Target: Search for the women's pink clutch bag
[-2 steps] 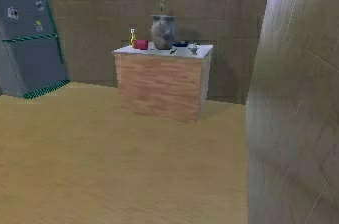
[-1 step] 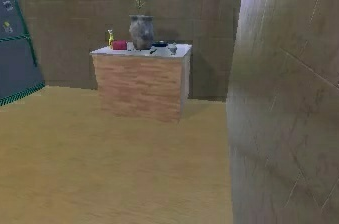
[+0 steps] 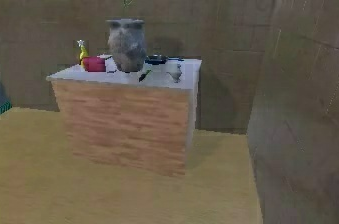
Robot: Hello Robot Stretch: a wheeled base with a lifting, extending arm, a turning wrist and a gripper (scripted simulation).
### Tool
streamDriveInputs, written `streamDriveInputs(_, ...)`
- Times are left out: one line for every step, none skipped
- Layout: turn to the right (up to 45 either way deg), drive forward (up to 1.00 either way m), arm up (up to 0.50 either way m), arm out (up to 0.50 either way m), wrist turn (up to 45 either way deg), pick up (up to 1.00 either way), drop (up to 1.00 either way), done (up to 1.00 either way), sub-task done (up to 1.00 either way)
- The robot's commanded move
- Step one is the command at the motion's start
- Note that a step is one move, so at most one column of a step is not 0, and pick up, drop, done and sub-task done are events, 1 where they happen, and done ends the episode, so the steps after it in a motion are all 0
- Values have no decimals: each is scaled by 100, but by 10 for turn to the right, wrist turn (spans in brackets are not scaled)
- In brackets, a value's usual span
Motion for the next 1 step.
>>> streamDriveInputs(0,100,0,0,0,0,0,0,0)
